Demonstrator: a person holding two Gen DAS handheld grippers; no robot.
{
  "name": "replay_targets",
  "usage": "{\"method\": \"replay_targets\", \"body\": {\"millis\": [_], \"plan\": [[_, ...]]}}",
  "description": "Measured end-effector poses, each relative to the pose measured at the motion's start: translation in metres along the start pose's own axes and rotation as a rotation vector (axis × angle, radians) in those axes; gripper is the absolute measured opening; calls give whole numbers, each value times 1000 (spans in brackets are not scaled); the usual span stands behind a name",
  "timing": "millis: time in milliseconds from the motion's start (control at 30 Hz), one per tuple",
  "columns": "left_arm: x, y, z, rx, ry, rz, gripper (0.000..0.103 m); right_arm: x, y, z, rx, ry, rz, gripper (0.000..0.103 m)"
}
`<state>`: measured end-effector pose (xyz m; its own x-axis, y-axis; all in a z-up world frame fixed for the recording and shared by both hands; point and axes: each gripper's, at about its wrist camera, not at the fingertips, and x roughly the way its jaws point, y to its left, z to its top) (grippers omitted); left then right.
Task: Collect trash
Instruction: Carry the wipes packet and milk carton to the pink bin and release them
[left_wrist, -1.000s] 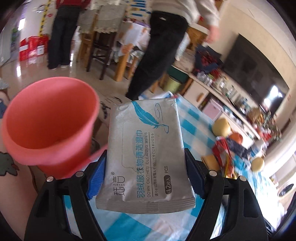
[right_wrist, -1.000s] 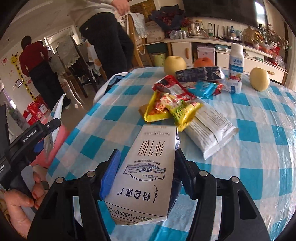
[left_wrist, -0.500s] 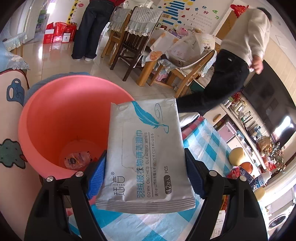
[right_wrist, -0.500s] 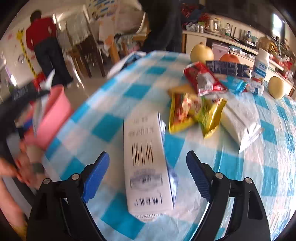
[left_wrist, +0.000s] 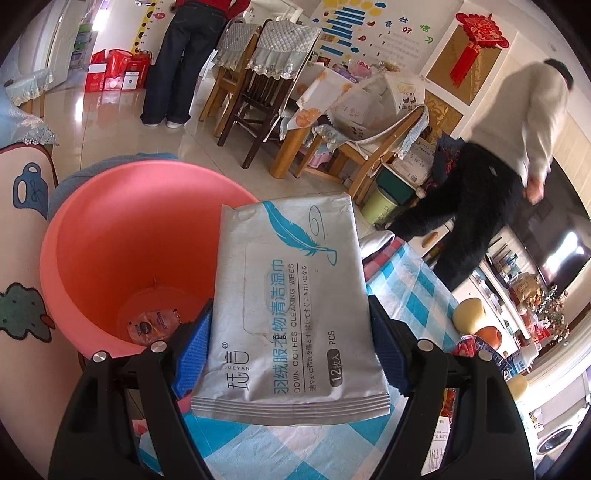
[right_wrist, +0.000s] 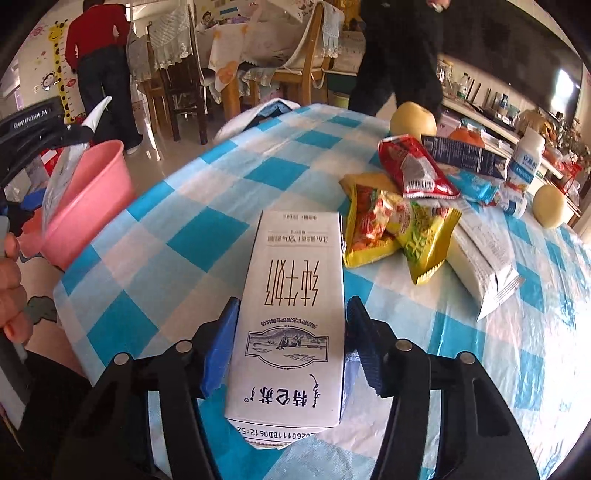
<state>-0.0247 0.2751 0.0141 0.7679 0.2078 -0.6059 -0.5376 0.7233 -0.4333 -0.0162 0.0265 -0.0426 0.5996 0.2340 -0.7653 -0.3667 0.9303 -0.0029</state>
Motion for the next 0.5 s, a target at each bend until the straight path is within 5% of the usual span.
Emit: {"method": "replay_targets", "body": {"millis": [233, 500], "plan": [[-9, 12, 2, -44, -50, 0, 78, -21, 12, 37, 17, -73, 88, 56], [-20, 49, 21, -184, -156, 63, 78, -34, 74, 107, -16, -136, 329, 56]]}}
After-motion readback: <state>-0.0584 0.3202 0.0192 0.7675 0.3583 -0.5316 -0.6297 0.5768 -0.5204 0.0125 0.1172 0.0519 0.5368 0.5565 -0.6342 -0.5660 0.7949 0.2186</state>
